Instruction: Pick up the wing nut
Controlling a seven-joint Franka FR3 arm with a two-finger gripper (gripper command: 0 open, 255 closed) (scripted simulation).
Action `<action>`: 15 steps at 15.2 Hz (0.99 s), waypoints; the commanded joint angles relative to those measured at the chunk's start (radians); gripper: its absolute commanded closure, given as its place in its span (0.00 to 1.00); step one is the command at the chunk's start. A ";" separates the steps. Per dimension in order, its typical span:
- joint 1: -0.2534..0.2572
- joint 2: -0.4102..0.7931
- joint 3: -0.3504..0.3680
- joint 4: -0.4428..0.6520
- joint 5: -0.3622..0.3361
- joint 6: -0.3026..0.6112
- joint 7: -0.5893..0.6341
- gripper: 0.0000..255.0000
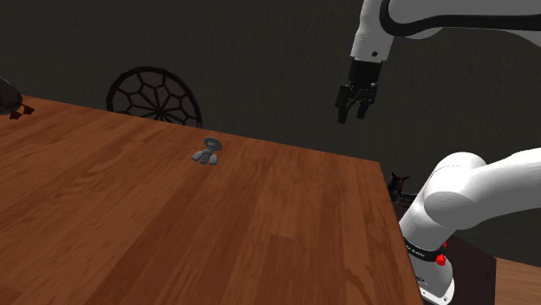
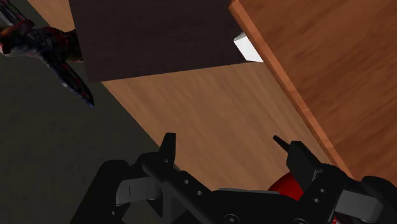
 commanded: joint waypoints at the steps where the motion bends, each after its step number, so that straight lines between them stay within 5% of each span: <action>1: 0.000 0.000 0.000 0.000 0.000 0.000 0.000 0.00; 15: 0.085 0.244 0.321 0.161 0.078 0.232 0.305 0.00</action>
